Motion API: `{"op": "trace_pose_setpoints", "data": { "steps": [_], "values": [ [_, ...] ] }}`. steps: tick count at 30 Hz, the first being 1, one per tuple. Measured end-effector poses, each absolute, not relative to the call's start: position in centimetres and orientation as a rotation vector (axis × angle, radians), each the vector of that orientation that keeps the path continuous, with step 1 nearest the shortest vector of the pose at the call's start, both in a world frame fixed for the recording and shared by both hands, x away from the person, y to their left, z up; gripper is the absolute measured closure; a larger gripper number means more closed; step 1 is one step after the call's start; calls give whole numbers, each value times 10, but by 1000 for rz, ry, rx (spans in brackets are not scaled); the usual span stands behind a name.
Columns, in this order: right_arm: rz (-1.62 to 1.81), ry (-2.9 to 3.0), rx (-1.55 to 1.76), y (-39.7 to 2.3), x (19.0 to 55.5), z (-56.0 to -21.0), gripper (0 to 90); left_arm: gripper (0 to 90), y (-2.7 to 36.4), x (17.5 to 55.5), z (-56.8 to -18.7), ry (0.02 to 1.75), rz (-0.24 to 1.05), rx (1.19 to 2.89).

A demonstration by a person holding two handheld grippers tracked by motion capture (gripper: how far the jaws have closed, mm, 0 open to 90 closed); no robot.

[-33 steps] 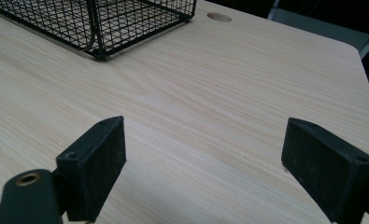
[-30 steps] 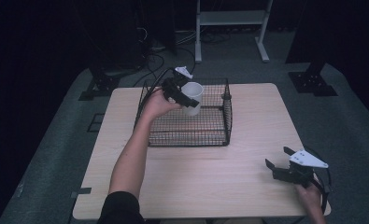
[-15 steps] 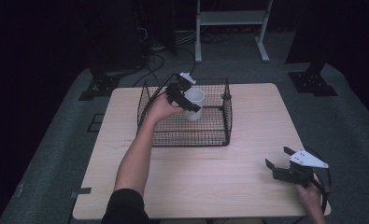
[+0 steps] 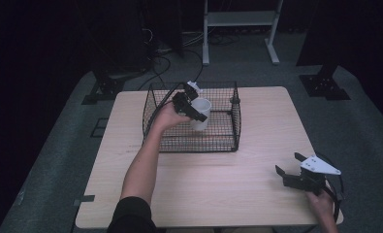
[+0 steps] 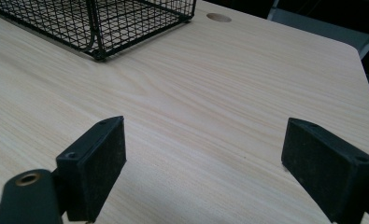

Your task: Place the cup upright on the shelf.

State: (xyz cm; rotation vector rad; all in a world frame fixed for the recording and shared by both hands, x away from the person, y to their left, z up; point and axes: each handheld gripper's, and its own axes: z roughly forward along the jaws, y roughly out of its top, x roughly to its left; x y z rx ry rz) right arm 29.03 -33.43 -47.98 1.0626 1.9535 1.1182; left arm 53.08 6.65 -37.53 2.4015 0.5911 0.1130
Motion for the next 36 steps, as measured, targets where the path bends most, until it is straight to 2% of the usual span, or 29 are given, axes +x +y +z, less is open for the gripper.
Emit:
{"op": "trace_pose_setpoints", "data": {
  "steps": [36],
  "values": [
    [1118, 1952, 1057, -334, 290, -480, 131, 209, 60, 537, -402, 611, 55, 2478]
  ]
}}
